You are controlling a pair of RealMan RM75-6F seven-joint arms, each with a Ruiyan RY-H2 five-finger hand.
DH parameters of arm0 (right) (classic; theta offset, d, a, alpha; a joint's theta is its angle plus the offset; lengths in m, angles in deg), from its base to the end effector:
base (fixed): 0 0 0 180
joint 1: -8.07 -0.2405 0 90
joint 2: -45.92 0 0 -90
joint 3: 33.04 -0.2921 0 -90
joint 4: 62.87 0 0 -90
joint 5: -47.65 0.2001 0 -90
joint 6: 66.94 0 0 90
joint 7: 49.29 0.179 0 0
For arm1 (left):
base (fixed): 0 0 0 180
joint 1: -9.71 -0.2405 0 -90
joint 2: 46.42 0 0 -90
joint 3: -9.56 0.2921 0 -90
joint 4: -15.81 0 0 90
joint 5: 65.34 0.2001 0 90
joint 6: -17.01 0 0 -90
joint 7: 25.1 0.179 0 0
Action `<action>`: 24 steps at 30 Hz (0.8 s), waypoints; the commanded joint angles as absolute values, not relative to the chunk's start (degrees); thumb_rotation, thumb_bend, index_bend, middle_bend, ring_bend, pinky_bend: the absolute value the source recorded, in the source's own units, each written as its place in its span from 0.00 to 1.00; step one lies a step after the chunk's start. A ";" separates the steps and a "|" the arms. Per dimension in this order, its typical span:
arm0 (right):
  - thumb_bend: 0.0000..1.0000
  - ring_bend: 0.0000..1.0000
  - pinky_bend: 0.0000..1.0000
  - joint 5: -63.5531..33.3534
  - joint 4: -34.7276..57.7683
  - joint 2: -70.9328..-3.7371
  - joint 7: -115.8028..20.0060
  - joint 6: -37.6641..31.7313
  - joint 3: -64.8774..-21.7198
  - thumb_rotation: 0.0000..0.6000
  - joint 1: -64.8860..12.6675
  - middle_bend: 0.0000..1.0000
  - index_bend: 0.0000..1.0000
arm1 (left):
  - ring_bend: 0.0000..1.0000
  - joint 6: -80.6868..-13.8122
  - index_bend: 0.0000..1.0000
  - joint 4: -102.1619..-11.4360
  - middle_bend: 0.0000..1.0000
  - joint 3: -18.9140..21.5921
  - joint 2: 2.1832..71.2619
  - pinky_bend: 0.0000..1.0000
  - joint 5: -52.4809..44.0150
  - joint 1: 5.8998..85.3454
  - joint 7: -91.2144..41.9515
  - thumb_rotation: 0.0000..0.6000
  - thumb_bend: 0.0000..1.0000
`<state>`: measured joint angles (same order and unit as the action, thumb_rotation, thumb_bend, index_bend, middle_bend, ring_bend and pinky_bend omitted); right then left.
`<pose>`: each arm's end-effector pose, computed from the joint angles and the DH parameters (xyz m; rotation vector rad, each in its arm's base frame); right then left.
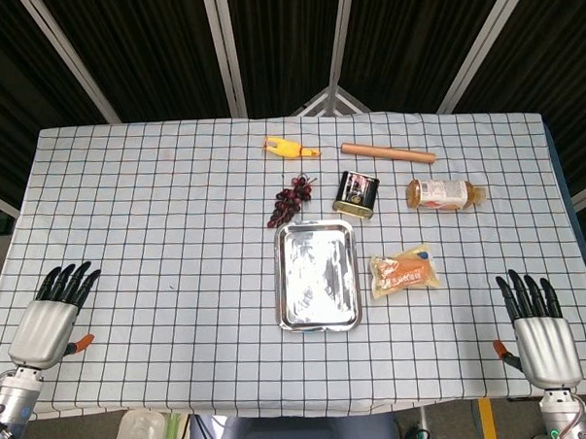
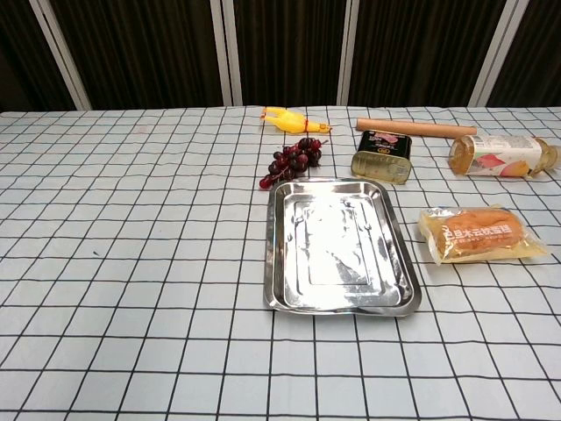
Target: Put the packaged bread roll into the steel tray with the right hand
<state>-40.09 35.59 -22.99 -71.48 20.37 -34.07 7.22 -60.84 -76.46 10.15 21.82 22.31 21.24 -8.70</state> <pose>-0.3211 -0.1871 0.1467 1.4422 -0.7797 0.7249 -0.3164 0.2405 0.1254 -1.6641 -0.7534 -0.7353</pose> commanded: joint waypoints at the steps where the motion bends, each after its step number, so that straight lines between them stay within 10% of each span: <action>1: 0.24 0.00 0.02 -40.00 35.50 -23.13 -71.73 20.03 -34.06 1.00 7.08 0.00 0.00 | 0.00 -60.74 0.00 -76.44 0.00 10.13 21.86 0.04 22.12 21.24 -8.61 1.00 0.07; 24: 0.24 0.00 0.06 -34.23 18.12 -36.74 -64.37 -3.63 -41.16 1.00 -10.88 0.00 0.00 | 0.00 -60.57 0.00 -76.50 0.00 9.40 21.23 0.04 21.02 21.34 -10.20 1.00 0.07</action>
